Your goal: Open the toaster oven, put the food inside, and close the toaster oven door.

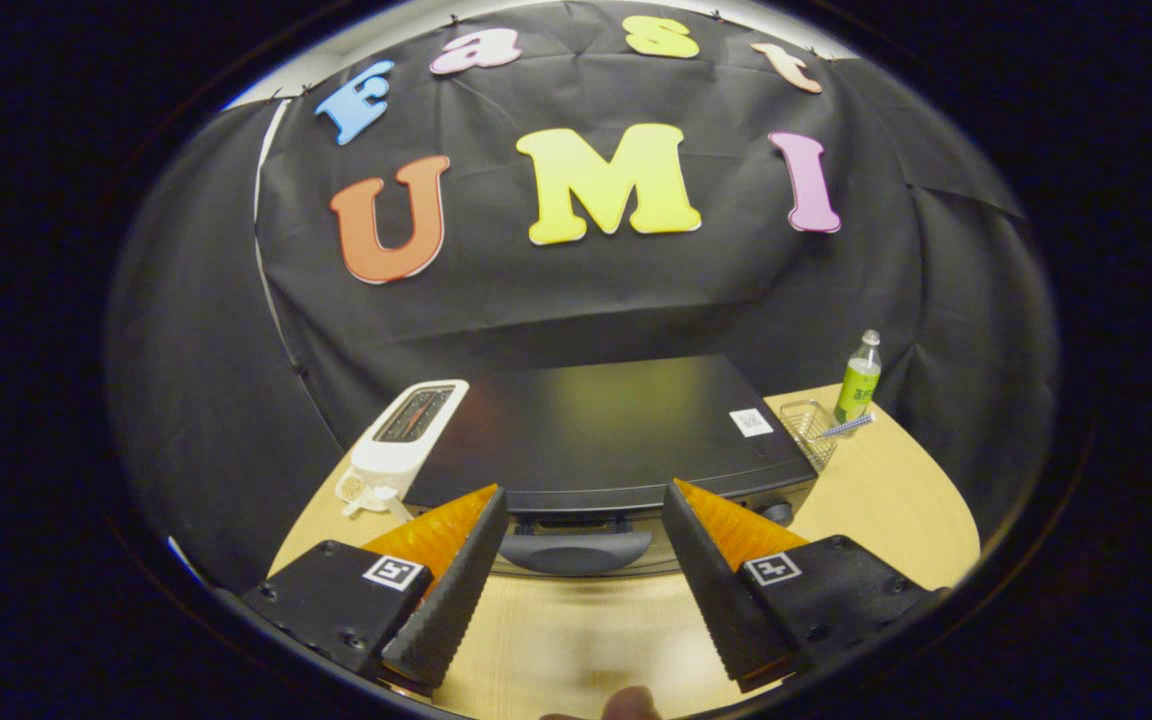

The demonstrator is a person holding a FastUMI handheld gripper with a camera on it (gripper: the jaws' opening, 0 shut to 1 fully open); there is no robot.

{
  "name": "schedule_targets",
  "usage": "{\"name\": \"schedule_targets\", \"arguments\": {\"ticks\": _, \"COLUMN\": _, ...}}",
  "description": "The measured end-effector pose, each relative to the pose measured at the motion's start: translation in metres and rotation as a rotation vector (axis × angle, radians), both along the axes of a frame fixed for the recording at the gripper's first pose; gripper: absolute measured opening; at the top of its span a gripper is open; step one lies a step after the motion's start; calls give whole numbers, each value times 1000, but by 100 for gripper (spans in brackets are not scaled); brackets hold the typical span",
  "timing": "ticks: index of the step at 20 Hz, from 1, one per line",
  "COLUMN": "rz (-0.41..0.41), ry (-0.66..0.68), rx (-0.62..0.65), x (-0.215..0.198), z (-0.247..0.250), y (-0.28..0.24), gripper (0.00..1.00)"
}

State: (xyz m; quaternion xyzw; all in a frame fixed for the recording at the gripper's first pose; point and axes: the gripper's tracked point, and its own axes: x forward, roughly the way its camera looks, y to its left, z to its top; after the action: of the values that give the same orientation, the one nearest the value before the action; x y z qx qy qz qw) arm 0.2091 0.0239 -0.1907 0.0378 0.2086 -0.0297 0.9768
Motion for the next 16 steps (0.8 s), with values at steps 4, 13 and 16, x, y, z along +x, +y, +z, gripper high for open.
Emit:
{"name": "schedule_targets", "arguments": {"ticks": 4, "rz": -8, "ry": 55, "rx": -50, "x": 14, "z": -31, "y": 1, "gripper": 100}}
{"name": "schedule_targets", "arguments": {"ticks": 13, "rz": -16, "ry": 59, "rx": -98, "x": 24, "z": -49, "y": 7, "gripper": 100}}
{"name": "schedule_targets", "arguments": {"ticks": 16, "rz": -22, "ry": 59, "rx": -89, "x": 6, "z": -54, "y": 9, "gripper": 100}}
